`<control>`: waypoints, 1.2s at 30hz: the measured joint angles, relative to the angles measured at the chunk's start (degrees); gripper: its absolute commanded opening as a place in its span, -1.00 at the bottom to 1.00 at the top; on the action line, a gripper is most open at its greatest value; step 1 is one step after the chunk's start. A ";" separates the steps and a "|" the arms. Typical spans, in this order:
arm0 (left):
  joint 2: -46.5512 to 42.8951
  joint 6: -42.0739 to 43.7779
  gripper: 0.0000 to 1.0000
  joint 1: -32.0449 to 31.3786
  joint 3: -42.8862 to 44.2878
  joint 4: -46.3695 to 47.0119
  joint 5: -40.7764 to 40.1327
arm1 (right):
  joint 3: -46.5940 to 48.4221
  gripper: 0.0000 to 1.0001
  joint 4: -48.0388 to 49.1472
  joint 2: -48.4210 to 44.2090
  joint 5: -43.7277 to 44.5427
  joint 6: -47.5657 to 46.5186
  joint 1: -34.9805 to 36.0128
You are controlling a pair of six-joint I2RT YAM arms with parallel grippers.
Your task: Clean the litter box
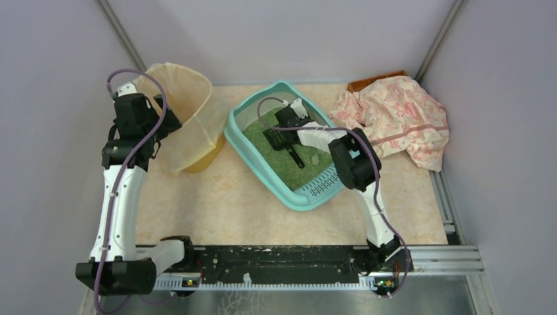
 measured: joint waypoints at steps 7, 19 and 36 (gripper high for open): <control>-1.40 0.09 0.97 0.00 0.00 0.02 0.09 | 2.71 -1.00 -5.25 0.74 -0.28 4.50 -2.71; -0.50 6.49 0.97 0.11 3.17 4.50 10.05 | -2.47 -1.00 -2.21 -3.19 -2.51 6.36 0.50; -3.08 14.58 0.97 0.09 2.19 7.08 22.47 | -8.07 -1.00 1.05 -13.81 -9.92 6.19 3.93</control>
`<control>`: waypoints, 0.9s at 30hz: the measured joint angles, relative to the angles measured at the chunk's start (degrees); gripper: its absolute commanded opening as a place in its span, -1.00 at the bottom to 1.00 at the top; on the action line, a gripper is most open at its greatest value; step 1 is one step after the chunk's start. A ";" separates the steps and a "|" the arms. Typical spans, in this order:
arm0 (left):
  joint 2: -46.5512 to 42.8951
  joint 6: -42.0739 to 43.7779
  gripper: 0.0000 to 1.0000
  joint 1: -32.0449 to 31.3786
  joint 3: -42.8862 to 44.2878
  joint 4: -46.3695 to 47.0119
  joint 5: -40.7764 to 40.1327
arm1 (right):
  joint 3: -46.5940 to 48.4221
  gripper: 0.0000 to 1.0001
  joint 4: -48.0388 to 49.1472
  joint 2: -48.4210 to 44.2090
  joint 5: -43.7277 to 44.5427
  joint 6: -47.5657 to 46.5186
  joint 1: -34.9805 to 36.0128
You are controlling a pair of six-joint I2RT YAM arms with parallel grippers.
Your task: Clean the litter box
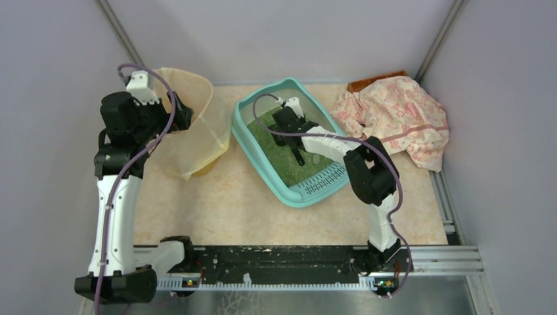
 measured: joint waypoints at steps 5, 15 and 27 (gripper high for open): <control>-0.74 3.32 0.97 -0.04 0.13 1.36 13.42 | -1.97 -1.00 0.02 -2.89 -3.80 0.37 0.04; 8.79 10.71 0.31 -0.07 1.68 0.39 24.81 | -7.39 -0.52 0.48 -16.31 -7.58 1.86 0.04; 11.61 13.22 -1.00 -0.46 2.58 -3.15 25.44 | -12.33 -0.37 0.48 -20.70 -9.01 2.47 0.04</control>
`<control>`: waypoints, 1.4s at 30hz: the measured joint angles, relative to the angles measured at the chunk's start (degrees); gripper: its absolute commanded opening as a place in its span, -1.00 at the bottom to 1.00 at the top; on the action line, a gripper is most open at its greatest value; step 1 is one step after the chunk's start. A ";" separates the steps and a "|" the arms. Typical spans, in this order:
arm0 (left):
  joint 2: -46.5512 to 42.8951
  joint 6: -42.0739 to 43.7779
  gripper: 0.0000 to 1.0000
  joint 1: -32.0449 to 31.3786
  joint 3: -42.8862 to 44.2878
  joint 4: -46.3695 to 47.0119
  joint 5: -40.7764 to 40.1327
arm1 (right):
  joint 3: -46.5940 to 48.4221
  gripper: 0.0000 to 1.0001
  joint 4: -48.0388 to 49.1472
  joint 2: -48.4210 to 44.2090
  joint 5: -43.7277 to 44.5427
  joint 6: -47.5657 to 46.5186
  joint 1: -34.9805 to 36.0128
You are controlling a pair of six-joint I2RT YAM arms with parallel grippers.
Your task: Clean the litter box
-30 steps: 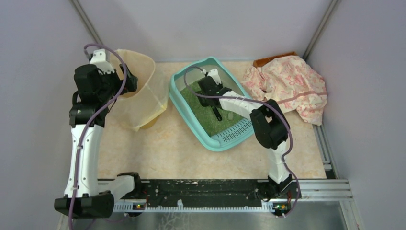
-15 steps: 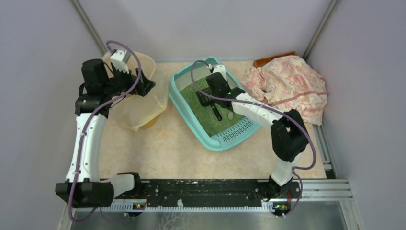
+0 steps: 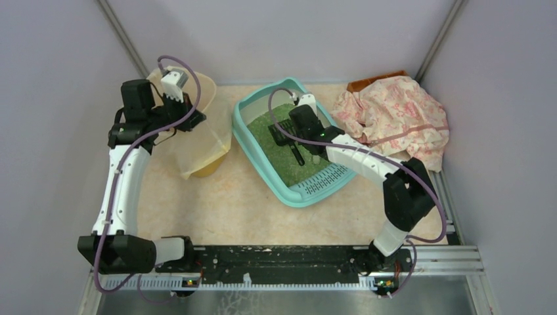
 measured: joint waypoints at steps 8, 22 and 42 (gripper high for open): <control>-0.90 -4.20 -0.84 -4.09 2.27 -3.72 -2.47 | -1.81 -0.35 0.28 -0.87 -2.08 0.85 0.00; -5.70 -13.94 0.97 -6.36 -3.48 -5.05 -3.96 | -1.92 0.27 -0.87 0.94 -7.67 -0.26 0.02; -21.18 -25.49 0.97 -6.36 -8.13 15.56 6.54 | -4.35 -1.00 1.77 13.29 -11.28 0.26 0.39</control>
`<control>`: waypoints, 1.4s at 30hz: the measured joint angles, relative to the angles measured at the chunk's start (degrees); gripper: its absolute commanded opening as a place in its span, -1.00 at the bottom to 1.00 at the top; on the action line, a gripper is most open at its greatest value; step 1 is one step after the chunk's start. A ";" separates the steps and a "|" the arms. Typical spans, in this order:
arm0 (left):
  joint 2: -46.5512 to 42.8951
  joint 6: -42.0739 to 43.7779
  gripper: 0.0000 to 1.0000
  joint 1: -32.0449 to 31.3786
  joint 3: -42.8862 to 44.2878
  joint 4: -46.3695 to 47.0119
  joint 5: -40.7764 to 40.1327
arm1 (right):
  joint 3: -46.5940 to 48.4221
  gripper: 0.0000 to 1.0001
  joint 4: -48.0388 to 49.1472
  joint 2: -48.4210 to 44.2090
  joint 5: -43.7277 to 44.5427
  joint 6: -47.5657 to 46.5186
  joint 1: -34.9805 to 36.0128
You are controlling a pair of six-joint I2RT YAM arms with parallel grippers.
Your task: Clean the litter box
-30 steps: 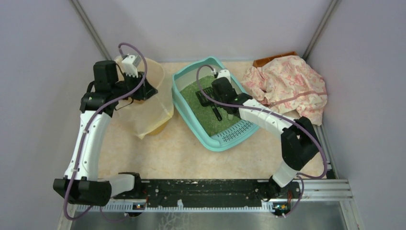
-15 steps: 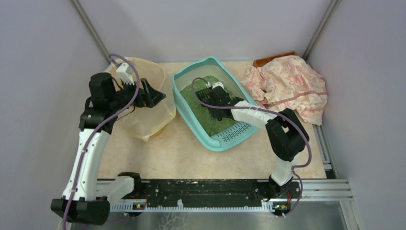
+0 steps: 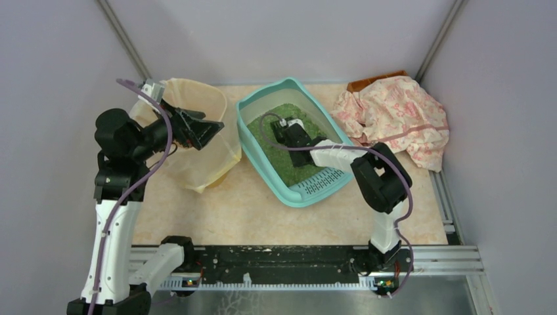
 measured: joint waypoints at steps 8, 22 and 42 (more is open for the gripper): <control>-1.09 -1.44 0.96 0.00 -3.91 3.06 0.68 | -1.99 -1.00 0.33 -6.36 0.85 0.39 0.00; 9.40 -12.26 0.92 -1.27 -6.80 16.85 2.36 | -1.92 -1.00 -0.96 -24.55 -0.57 -1.73 0.11; 31.39 -20.00 0.89 -12.79 -2.89 47.34 5.03 | -1.92 -1.00 -5.99 -41.27 -6.49 -7.61 2.73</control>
